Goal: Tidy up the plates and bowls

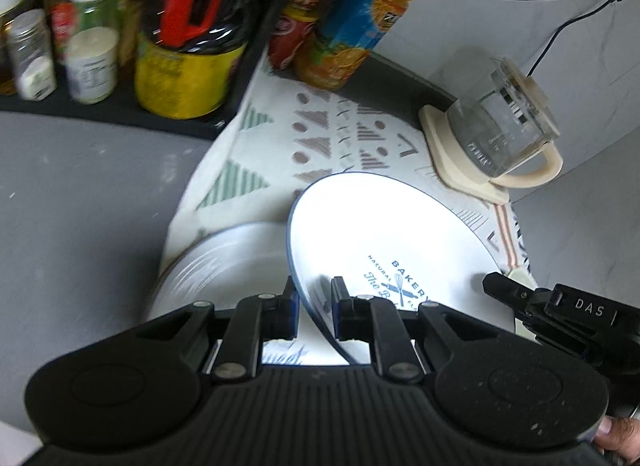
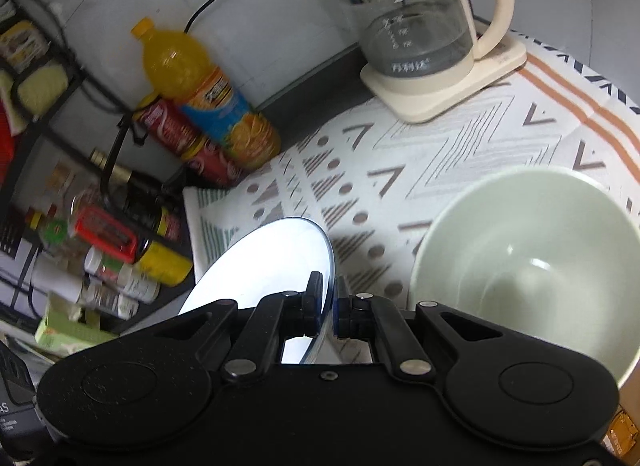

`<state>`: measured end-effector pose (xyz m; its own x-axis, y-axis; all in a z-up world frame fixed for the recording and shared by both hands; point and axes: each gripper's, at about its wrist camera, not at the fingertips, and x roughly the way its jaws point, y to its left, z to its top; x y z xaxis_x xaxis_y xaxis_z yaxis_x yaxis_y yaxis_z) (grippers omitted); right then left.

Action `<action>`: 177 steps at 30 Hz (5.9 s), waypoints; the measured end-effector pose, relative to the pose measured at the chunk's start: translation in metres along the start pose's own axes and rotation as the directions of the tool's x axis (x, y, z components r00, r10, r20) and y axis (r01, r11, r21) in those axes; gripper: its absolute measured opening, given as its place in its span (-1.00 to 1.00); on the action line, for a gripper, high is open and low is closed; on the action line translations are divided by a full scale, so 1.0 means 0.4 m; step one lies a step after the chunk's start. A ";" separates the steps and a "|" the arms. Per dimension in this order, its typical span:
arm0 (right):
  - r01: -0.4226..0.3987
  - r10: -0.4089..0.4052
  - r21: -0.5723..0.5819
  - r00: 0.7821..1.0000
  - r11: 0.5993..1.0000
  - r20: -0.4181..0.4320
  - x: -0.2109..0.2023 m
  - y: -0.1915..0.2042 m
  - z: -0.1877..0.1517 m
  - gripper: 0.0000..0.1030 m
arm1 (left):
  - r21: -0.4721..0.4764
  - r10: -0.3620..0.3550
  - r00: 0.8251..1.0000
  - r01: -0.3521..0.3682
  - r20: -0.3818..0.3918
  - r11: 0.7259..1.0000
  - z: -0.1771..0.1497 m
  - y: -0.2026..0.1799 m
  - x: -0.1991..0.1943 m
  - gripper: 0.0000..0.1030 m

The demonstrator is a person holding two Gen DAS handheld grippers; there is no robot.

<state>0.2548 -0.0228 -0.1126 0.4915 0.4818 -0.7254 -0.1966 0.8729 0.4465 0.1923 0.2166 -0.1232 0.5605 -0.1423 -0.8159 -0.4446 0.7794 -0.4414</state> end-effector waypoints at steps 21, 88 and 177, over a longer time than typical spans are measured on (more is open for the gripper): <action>-0.004 0.004 -0.002 0.998 1.000 -0.059 0.005 0.002 -0.171 -0.88 | 0.006 0.093 0.992 -0.093 -0.086 0.996 -0.122 0.077 -0.013 -0.73; 0.127 -0.143 -0.144 0.984 0.981 -0.107 0.086 0.062 -0.217 -0.57 | 0.029 0.200 0.977 -0.198 -0.075 0.980 -0.090 0.166 0.032 -0.51; 0.245 -0.266 0.503 0.963 0.829 -0.030 -0.036 -0.385 -0.127 -0.19 | 0.362 -0.077 0.917 0.230 -0.392 0.903 -0.052 -0.389 0.421 -0.38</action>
<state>0.2349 -0.1602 -0.1973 0.5008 0.2341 -0.8333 0.3835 0.8031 0.4561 0.3416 0.0586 -0.1998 0.2743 -0.4295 -0.8604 -0.0200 0.8920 -0.4516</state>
